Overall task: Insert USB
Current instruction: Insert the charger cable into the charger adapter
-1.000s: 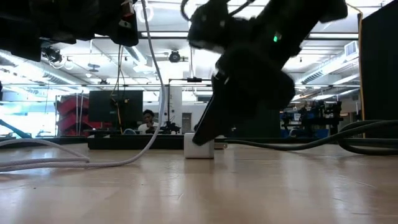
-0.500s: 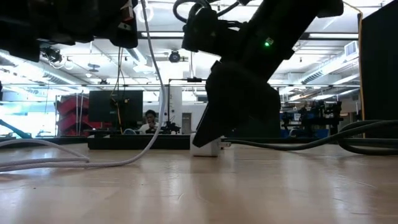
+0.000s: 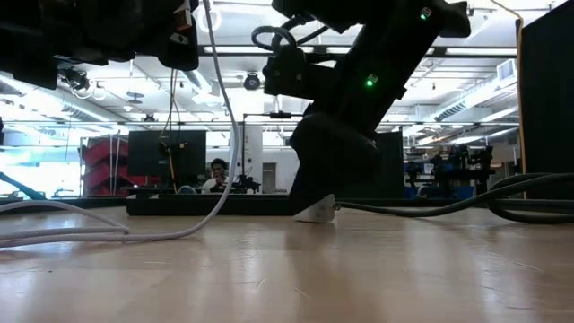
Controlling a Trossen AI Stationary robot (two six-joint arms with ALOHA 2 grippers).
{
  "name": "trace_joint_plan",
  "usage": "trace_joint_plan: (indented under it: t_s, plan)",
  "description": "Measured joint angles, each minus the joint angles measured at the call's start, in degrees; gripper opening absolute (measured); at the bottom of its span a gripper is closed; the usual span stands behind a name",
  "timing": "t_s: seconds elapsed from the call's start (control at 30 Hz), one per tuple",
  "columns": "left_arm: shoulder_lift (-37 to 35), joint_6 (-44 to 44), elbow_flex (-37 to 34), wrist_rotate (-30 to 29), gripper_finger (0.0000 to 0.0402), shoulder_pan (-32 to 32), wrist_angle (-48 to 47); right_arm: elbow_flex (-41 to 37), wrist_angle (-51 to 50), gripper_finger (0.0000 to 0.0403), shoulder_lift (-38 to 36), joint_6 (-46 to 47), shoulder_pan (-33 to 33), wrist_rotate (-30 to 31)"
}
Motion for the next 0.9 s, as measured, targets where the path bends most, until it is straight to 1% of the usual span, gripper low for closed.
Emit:
trace_joint_plan:
  t_s: [0.27,0.33,0.43,0.53,0.77,0.9]
  plan:
    - [0.0,0.0,0.0,0.0,0.0003,0.0,-0.1,4.7,-6.7,0.0206,0.0,7.0,-0.4,3.8]
    - [0.0,-0.2,0.0,0.0,0.0003,0.0,-0.1,5.0,-8.1,0.0203,0.0,11.5,-0.7,3.7]
    - [0.0,-0.2,0.0,0.0,0.0003,0.0,-0.1,5.1,-11.1,0.0198,0.0,18.6,-1.6,1.7]
    - [0.0,-0.2,0.0,0.0,0.0003,0.0,-0.1,4.5,-13.6,0.0196,0.0,23.9,-2.4,1.1]
    - [0.0,-0.3,0.0,0.1,0.0003,0.0,-0.1,3.1,-12.5,0.0194,-0.1,25.5,-4.2,-2.5]
    - [0.0,-0.3,0.0,0.1,0.0003,0.0,-0.1,2.9,-12.4,0.0173,-0.1,23.2,-5.0,-3.7]
